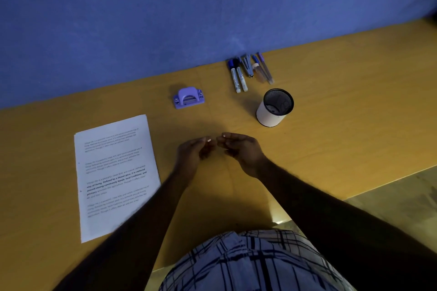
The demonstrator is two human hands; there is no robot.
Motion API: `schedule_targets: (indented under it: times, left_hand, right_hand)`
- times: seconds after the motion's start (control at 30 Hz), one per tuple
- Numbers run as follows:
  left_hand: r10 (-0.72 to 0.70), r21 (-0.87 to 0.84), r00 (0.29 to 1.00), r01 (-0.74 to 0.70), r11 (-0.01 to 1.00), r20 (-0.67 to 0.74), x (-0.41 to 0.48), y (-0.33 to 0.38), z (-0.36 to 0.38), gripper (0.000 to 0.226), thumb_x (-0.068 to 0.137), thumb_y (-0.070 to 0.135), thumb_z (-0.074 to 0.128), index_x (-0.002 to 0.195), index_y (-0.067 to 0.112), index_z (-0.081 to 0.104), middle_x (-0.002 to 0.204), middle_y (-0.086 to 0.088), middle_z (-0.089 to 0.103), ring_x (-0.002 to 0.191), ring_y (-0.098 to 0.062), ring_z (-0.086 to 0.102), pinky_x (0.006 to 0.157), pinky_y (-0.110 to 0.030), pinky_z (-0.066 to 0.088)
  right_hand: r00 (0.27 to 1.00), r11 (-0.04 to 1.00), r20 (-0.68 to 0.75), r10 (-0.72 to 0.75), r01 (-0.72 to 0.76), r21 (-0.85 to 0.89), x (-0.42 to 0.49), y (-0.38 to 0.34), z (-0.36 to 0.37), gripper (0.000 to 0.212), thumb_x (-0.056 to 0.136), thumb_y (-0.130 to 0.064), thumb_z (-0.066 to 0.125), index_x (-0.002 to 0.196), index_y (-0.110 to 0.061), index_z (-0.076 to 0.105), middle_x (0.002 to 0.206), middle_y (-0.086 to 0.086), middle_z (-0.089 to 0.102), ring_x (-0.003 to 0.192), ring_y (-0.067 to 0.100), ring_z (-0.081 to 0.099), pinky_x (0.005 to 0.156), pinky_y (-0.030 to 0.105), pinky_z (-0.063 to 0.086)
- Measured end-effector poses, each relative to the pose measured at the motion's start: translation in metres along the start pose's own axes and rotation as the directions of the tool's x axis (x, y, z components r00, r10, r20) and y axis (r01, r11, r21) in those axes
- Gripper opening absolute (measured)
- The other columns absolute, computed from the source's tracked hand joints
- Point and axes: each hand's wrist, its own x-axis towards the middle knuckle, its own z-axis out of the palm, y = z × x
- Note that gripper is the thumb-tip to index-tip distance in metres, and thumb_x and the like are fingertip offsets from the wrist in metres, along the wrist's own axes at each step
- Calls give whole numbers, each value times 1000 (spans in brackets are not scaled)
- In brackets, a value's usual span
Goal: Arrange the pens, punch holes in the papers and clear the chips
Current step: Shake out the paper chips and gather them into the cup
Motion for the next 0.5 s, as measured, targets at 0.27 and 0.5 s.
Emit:
schedule_targets:
  times: [0.27,0.5]
  left_hand:
    - [24,-61,982,-13,998,189,22,40,57,23,95,18,52,94,16,75,97,-9,76,96,-23,72,71,-25,55]
    - [166,173,966,-201,964,196,52,75,132,17,92,8,57,88,8,73,80,-8,74,73,-13,70,68,-28,57]
  right_hand:
    - [962,961,-68,-265,258,-98,-15,-64,-36,21,93,0,55,100,-10,71,100,8,75,93,18,72,73,24,55]
    - [874,857,-168,-457,381,-348,-12,-126,-84,33,84,9,59,81,-19,75,89,13,74,85,22,69,87,41,55]
